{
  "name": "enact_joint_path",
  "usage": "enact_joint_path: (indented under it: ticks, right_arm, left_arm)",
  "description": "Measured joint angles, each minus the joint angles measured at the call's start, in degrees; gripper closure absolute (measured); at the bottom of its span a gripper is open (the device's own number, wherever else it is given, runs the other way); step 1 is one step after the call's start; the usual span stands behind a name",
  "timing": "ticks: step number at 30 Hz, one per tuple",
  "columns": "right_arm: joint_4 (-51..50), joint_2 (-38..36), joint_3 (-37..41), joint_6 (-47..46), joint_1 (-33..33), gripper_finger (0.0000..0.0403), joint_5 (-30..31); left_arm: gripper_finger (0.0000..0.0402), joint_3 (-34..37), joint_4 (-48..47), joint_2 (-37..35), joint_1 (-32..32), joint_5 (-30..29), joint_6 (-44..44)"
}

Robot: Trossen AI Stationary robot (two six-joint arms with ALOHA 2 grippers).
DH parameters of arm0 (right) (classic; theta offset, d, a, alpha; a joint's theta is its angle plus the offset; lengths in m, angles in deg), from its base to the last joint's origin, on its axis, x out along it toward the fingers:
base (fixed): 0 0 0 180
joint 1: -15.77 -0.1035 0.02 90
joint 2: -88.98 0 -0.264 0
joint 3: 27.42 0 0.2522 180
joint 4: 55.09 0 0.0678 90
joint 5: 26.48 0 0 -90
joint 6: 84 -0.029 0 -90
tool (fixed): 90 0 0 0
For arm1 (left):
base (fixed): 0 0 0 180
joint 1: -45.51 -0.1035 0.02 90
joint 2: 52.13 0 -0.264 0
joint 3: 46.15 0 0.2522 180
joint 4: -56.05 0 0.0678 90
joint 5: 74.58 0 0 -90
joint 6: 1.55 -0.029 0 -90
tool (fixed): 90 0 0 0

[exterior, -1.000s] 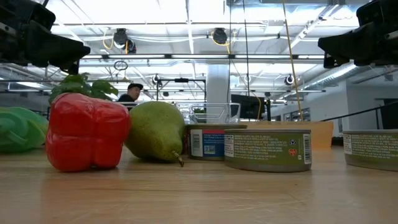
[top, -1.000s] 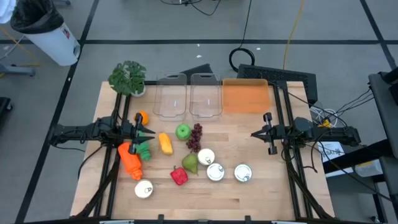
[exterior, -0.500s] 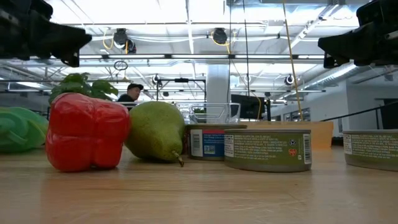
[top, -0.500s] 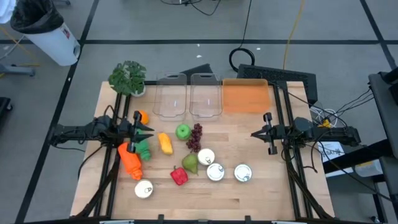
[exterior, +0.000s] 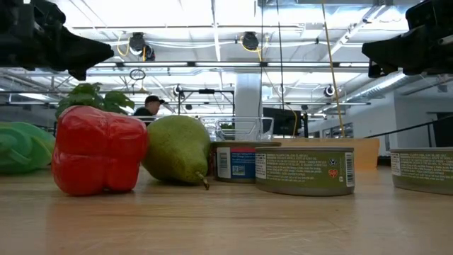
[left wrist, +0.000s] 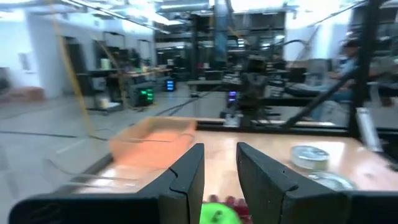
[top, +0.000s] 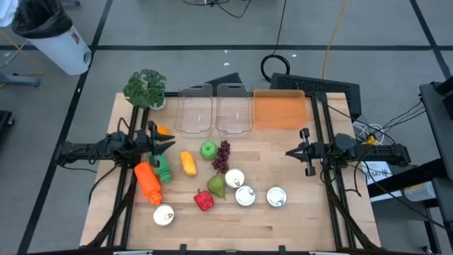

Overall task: Pick & Place Food Item
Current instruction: Put the orange into the left transparent bin

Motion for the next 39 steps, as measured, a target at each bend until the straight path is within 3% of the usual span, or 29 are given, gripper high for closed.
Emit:
enact_joint_path:
  ticks: [8,11,17,22,27,35,39]
  right_arm:
    - [0.0,0.0,0.0,0.0,0.0,0.0403,0.0]
    - [0.0,0.0,0.0,0.0,0.0,0.0403,0.0]
    - [0.0,0.0,0.0,0.0,0.0,0.0403,0.0]
    - [0.0,0.0,0.0,0.0,0.0,0.0403,0.0]
    - [0.0,0.0,0.0,0.0,0.0,0.0403,0.0]
    - [0.0,0.0,0.0,0.0,0.0,0.0403,0.0]
    - [0.0,0.0,0.0,0.0,0.0,0.0403,0.0]
  left_arm:
    - [0.028,-0.2,-5.5,0.0,0.0,-15.2,4.3]
    - [0.0249,-3.2,-11.6,0.6,-0.1,-22.1,9.6]
    - [0.0159,-13.2,-21.5,8.3,-0.1,-25.5,12.1]
    - [0.0092,-26.9,-35.3,20.6,-2.2,-25.2,29.0]
    - [0.0067,-39.2,-52.8,33.9,-6.1,-25.1,35.8]
    - [0.0064,-41.9,-64.7,48.8,-10.8,-18.3,41.5]
    - [0.0064,-41.9,-72.1,53.4,-12.2,-18.0,48.4]
